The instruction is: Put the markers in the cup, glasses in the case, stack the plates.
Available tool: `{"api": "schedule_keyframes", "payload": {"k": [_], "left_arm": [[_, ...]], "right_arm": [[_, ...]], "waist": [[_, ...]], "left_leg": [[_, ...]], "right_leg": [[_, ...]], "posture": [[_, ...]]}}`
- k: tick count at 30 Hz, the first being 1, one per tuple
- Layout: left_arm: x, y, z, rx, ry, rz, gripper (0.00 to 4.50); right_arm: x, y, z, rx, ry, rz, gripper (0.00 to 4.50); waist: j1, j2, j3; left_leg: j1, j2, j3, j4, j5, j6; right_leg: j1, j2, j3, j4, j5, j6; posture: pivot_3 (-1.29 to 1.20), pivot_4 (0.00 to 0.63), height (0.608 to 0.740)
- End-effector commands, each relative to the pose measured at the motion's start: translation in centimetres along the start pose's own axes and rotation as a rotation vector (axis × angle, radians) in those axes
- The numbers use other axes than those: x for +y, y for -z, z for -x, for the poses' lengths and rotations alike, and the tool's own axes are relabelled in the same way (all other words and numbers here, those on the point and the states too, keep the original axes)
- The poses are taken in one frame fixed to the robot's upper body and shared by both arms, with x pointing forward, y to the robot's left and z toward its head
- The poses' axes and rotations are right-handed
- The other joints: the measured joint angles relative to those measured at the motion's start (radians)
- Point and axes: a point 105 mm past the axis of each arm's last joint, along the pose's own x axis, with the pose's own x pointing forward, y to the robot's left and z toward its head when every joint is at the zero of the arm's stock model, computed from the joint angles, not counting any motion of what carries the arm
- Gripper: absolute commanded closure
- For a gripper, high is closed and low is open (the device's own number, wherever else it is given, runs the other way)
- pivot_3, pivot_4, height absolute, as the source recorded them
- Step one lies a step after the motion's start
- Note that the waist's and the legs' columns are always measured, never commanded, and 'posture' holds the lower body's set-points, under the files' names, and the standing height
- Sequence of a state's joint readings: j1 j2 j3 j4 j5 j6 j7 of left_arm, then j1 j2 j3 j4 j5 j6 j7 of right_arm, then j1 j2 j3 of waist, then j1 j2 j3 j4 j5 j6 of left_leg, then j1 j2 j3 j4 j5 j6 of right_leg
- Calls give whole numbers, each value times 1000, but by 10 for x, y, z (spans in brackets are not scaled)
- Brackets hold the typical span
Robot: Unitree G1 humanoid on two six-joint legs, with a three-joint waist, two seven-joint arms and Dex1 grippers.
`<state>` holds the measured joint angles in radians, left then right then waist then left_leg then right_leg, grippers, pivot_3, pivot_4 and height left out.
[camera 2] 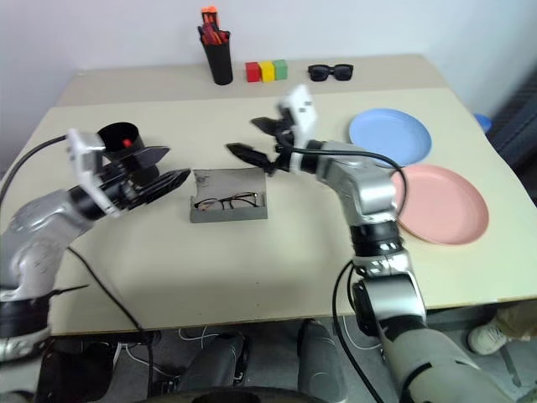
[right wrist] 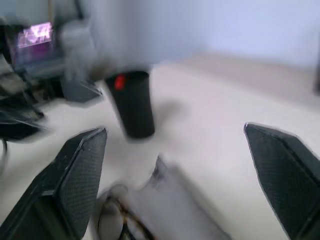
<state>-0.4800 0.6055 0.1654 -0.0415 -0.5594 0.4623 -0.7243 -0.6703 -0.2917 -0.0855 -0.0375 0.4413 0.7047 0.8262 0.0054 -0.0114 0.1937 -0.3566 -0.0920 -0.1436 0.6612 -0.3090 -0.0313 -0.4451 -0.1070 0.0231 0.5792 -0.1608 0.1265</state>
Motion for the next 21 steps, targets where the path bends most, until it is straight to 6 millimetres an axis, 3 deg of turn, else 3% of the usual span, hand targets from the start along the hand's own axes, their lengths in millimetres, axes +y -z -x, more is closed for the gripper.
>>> {"api": "schedule_keyframes", "payload": {"k": [1, 4, 8, 12, 21], "left_arm": [[26, -2, -22, 11, -107, -53, 2864], [37, 3, -49, 59, -109, -79, 4471], [39, 19, -83, 158, -85, -78, 4471], [39, 38, -101, 293, -78, -123, 4471], [17, 64, -104, 525, 81, 95, 4471]], "right_arm": [[16, -12, 16, -35, -20, 31, 0], [19, -6, 23, -13, 17, 58, 0], [18, -6, 25, -26, 64, 47, 0], [21, 1, 26, -9, 92, 67, 0], [19, 1, 26, -20, 134, 69, 0]], "waist": [[-3, 1, 1], [-22, 1, 1], [-22, 0, 0], [-19, 0, 0], [-22, 0, 1]], "left_leg": [[0, 0, 1, 0, 0, 0], [0, 0, 2, 0, 0, 0], [1, 1, 2, 1, 0, 0], [0, 1, 2, 1, 0, 0], [-1, 1, 2, 2, 0, 1]], "right_leg": [[0, 0, 1, 0, 0, 0], [-1, 1, 1, 1, 0, 0], [0, 2, 1, 0, 0, 0], [0, 2, 1, 0, 1, 0], [-1, 2, 1, 0, 1, 1]], "posture": [[0, 150, 740], [0, 150, 740], [0, 150, 740], [0, 150, 740], [0, 150, 740]]}}
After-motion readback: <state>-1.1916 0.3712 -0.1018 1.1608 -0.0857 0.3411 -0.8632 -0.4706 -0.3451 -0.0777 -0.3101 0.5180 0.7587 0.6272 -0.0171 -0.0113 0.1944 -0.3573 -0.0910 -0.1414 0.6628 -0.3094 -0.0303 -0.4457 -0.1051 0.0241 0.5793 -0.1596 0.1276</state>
